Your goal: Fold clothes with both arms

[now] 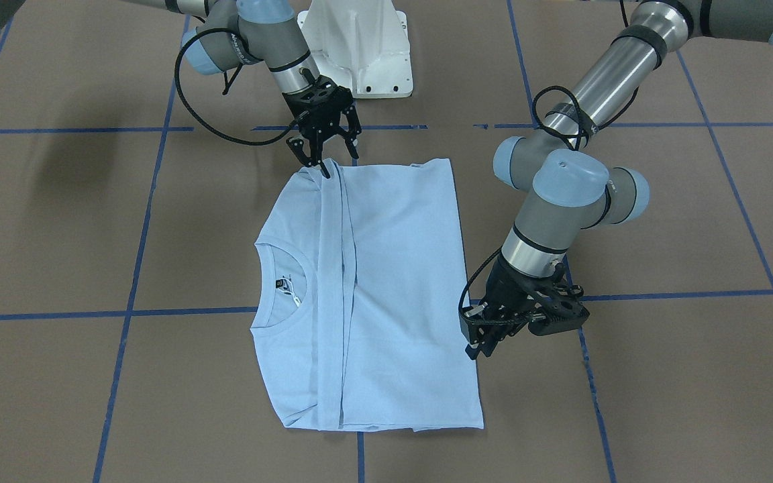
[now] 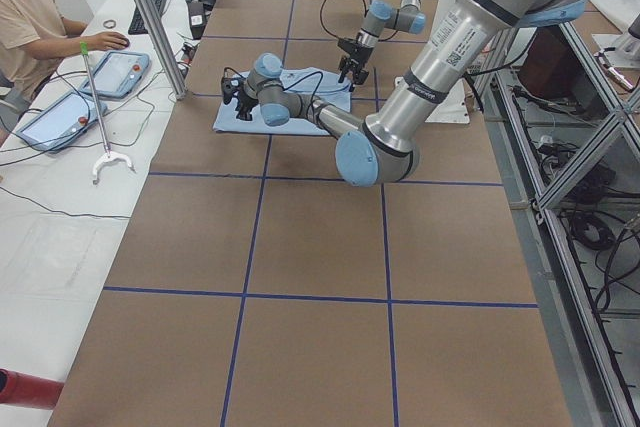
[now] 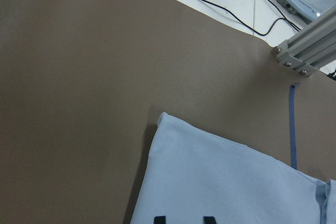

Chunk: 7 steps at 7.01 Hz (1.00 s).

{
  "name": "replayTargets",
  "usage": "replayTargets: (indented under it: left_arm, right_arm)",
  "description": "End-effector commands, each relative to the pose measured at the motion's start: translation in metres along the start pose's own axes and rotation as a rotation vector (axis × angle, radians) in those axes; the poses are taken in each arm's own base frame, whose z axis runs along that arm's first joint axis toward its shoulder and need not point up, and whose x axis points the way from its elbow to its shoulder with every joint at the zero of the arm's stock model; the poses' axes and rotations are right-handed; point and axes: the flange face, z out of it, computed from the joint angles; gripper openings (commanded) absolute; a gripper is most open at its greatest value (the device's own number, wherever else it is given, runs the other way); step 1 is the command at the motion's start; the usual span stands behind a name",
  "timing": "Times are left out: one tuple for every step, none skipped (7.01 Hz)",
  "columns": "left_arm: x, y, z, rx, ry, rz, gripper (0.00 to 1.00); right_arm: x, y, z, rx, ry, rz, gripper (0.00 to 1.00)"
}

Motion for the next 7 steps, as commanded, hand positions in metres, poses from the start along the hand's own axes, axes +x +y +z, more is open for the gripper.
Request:
replayTargets:
  left_arm:
    - [0.000, 0.002, 0.001, -0.002, 0.000, -0.003, 0.36]
    - [0.001, 0.002, 0.000, -0.002, 0.002, -0.005, 0.36]
    - [0.000, 0.002, 0.001, -0.002, 0.000, -0.005, 0.36]
    - [0.000, 0.002, 0.001, -0.002, 0.000, -0.005, 0.36]
    - [0.001, 0.002, 0.000, -0.002, 0.002, -0.005, 0.36]
    - [0.002, 0.002, 0.000, -0.002, 0.003, -0.004, 0.36]
    - [0.001, 0.002, 0.000, -0.002, 0.002, -0.006, 0.36]
  right_arm:
    - [0.002, 0.009, 0.001, 0.008, 0.040, -0.022, 0.53]
    - [0.003, 0.010, 0.000, 0.014, 0.047, -0.023, 0.53]
    - [0.007, 0.015, 0.001, 0.012, 0.058, -0.027, 0.53]
    - [0.005, 0.015, 0.000, 0.015, 0.056, -0.027, 0.31]
    - [0.005, 0.015, 0.000, 0.015, 0.056, -0.027, 0.02]
    - [0.004, 0.012, -0.001, 0.019, 0.051, -0.025, 0.00]
    - [0.004, 0.005, -0.011, 0.032, 0.038, -0.017, 0.00]
